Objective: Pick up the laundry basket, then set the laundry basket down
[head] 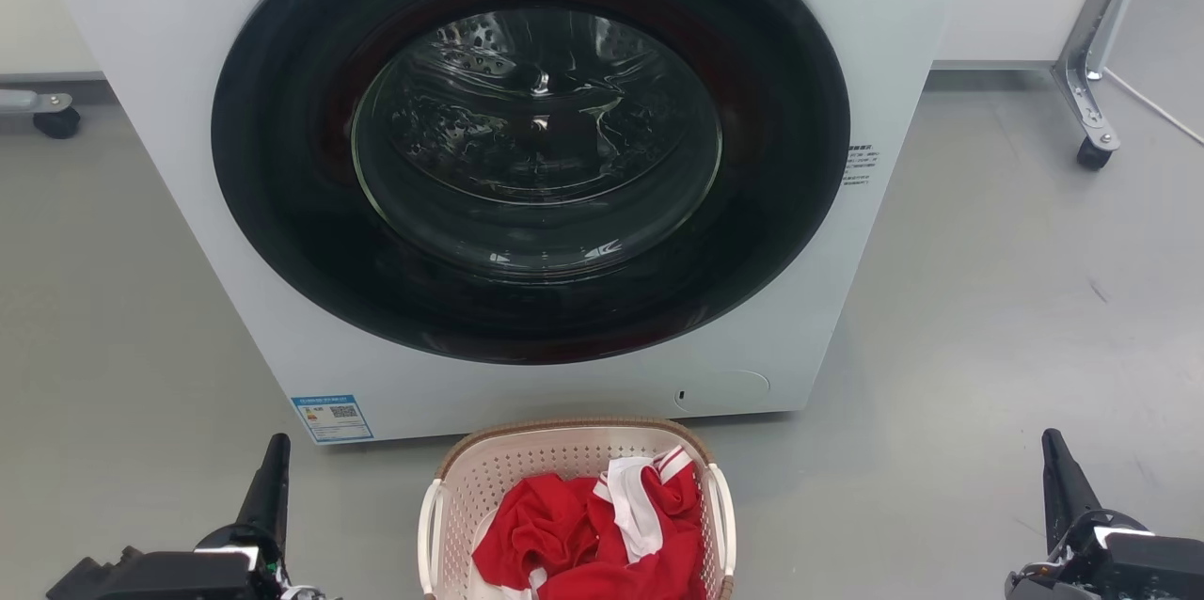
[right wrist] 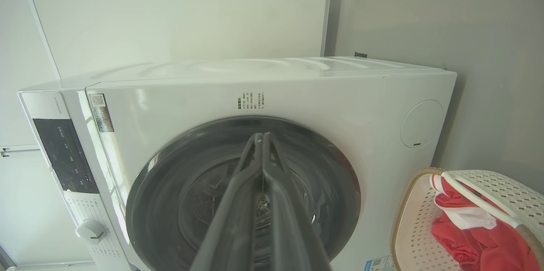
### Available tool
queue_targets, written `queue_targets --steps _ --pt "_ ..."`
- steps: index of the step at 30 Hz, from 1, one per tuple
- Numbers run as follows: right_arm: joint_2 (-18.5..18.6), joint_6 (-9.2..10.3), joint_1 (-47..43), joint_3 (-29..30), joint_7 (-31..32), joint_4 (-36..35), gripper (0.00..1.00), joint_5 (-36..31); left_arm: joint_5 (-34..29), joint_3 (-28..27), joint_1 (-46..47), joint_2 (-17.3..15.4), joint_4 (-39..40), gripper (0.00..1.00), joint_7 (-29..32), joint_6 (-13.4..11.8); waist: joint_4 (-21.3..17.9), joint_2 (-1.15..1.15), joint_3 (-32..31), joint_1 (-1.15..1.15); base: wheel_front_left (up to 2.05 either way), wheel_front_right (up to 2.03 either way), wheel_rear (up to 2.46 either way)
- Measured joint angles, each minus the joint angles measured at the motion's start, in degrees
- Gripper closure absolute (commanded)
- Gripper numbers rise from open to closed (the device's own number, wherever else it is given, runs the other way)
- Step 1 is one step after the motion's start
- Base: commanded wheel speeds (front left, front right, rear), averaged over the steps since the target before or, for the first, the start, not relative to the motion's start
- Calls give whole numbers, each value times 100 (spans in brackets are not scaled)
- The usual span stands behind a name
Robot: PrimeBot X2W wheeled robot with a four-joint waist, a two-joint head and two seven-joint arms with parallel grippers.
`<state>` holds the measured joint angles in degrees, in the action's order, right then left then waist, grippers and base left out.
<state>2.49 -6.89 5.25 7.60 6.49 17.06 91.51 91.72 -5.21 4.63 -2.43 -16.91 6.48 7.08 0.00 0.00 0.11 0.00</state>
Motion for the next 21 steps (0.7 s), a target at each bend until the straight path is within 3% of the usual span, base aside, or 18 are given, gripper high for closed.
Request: queue_targets --steps 21 --pt "0 -1 0 0 0 -1 100 0 0 0 0 0 1 100 0 0 0 0 0 0 0 0 0"
